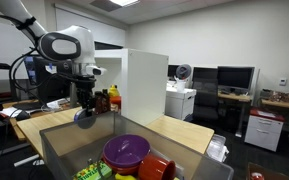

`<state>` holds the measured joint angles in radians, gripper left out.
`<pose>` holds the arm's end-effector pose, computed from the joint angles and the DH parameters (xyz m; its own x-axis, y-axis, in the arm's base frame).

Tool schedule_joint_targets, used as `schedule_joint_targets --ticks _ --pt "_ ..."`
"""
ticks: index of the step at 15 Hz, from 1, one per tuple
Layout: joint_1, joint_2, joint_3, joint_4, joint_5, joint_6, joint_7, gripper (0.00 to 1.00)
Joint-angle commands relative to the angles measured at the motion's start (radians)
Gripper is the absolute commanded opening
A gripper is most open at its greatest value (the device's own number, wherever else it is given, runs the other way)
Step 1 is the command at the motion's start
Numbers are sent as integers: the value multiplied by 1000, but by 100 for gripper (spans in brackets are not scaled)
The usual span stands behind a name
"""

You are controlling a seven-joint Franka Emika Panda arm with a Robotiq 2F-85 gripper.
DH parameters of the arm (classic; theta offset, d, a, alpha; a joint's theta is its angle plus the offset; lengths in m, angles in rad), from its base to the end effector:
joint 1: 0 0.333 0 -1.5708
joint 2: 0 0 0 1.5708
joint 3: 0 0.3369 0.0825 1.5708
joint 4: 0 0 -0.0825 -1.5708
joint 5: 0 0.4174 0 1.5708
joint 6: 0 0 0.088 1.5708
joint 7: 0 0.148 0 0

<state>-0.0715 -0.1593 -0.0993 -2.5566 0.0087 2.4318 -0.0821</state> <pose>0.4580 -0.0773 0.2824 0.9949 -0.0944 0.0353 -0.0937 -0.9954 -0.0188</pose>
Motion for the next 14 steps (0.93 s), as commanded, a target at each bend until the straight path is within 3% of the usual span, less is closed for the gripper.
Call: schedule_joint_targets --ticks 1,14 --pt "9 0 29 4 -38 10 15 12" --pt "58 -8 117 10 -146 38 48 12"
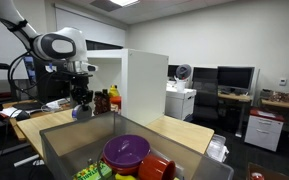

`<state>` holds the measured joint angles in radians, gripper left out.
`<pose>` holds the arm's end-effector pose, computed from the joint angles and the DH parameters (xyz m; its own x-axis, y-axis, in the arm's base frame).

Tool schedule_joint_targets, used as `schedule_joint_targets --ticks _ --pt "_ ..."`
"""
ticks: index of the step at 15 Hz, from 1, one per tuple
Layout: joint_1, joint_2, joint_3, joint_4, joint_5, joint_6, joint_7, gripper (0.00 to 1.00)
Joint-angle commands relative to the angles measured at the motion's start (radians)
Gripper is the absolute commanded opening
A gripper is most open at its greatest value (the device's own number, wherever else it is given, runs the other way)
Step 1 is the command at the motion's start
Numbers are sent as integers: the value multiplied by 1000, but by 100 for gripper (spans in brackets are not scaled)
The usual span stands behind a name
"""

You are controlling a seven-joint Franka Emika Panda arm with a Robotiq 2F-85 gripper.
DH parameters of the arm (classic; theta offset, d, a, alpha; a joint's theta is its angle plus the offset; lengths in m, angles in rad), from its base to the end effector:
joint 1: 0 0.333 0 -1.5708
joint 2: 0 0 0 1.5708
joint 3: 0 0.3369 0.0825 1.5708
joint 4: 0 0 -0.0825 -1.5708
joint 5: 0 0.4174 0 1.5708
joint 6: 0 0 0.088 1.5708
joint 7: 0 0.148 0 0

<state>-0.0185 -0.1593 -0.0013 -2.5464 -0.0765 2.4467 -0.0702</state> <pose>0.4706 -0.0114 0.2887 0.9926 0.1089 0.0542 0.1058 -0.9928 0.0561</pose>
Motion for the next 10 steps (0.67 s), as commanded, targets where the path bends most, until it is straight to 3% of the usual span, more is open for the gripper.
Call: schedule_joint_targets --ticks 1,10 --pt "1 -10 28 -2 -101 36 52 12" --pt "-14 -16 56 -11 -347 85 182 12"
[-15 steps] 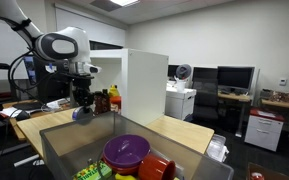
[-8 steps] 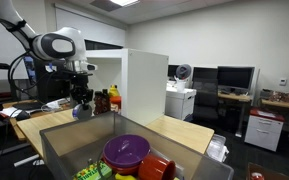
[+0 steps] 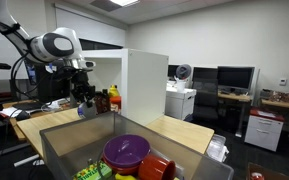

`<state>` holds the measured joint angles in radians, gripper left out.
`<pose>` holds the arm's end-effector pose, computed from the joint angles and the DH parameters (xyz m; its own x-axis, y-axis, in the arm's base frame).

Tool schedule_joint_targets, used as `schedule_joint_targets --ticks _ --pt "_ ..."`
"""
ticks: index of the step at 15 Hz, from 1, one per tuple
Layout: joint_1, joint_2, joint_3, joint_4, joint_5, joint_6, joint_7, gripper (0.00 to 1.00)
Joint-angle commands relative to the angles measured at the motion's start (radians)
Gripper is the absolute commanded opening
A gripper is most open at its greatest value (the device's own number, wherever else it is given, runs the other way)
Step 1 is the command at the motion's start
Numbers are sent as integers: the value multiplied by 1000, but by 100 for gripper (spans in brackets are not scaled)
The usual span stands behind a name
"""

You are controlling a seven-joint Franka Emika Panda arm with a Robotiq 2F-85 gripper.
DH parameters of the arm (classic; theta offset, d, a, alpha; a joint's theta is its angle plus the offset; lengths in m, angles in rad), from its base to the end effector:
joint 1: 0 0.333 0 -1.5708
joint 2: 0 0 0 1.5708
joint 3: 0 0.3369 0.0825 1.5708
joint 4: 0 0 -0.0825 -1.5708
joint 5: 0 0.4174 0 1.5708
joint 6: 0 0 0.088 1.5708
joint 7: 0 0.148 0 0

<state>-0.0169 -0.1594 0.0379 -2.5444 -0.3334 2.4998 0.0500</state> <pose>0.4796 0.0037 0.2956 0.9674 0.2351 0.0940 0.2092 -0.9514 0.2259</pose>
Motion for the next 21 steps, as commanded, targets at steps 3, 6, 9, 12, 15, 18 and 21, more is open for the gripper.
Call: schedule_joint_targets --ticks 3,6,9,12,15,18,21 --pt "-26 -20 25 -16 -201 52 130 12" --pt "-30 -21 26 -16 -279 59 184 12" --pt "-27 -20 24 -18 -334 57 222 12" --pt "-26 -22 23 -20 -400 58 265 12" --pt "-24 -23 22 -20 -495 57 324 12" --pt "-18 -20 19 -16 -532 52 339 12" --pt "-6 -18 14 -15 -506 50 322 12"
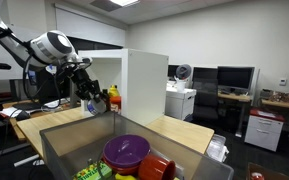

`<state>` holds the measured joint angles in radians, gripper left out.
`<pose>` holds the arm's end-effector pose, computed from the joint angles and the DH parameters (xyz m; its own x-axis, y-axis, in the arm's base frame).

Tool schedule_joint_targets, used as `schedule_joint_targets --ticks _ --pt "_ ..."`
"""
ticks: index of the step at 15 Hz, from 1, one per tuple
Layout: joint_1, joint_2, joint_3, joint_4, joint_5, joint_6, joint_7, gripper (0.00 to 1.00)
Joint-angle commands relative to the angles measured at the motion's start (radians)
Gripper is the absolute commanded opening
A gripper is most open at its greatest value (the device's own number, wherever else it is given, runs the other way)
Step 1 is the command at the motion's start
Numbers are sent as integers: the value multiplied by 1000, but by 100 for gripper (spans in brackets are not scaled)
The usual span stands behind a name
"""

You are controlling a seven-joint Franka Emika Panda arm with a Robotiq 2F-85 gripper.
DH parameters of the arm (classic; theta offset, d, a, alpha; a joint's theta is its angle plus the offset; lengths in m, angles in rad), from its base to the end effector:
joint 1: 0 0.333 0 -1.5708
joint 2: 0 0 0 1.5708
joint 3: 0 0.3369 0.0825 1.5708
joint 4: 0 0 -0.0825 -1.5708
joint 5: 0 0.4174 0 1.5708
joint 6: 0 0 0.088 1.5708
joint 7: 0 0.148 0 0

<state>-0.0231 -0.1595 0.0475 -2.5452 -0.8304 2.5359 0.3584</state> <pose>0.4863 0.0025 0.3011 0.9239 0.3549 0.1432 0.2445 -0.8353 0.4924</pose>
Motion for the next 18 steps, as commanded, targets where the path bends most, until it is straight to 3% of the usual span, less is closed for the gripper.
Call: schedule_joint_targets --ticks 1,18 --pt "0 -19 6 -14 -16 14 18 12" --pt "-3 -29 28 17 -71 14 38 12"
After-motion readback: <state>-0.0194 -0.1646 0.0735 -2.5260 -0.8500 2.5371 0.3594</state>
